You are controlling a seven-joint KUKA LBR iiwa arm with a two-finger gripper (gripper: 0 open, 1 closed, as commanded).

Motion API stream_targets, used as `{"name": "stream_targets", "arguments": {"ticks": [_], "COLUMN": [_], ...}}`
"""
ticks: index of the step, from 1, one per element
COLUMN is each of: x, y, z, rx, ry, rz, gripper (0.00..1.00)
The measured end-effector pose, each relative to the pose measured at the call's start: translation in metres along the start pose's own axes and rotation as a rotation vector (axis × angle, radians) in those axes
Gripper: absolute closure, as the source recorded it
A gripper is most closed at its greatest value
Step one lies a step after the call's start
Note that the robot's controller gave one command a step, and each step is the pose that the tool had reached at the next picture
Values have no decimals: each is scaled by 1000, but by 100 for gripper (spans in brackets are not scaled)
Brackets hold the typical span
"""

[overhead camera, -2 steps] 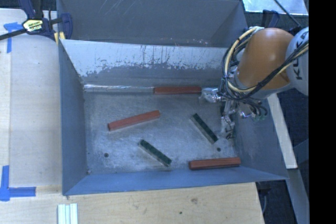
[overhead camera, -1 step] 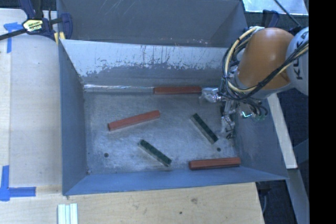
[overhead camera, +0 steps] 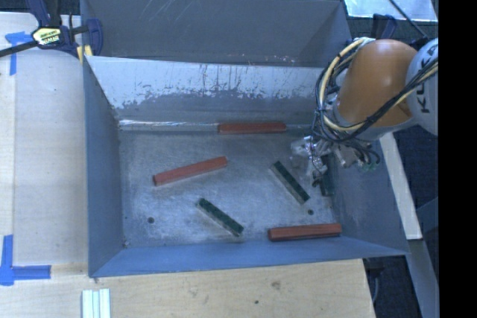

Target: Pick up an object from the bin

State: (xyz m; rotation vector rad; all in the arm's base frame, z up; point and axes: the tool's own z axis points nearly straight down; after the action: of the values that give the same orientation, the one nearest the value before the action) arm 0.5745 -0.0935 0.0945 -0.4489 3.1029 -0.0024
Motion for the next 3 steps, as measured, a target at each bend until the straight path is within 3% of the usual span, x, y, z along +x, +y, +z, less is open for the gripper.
{"name": "stream_targets", "arguments": {"ticks": [1,2,3], "x": [0,0,0], "y": [0,0,0], "z": [0,0,0], "rx": [0,0,0], "ry": [0,0,0], "rz": [0,-1,-1], "gripper": [0,0,100]}}
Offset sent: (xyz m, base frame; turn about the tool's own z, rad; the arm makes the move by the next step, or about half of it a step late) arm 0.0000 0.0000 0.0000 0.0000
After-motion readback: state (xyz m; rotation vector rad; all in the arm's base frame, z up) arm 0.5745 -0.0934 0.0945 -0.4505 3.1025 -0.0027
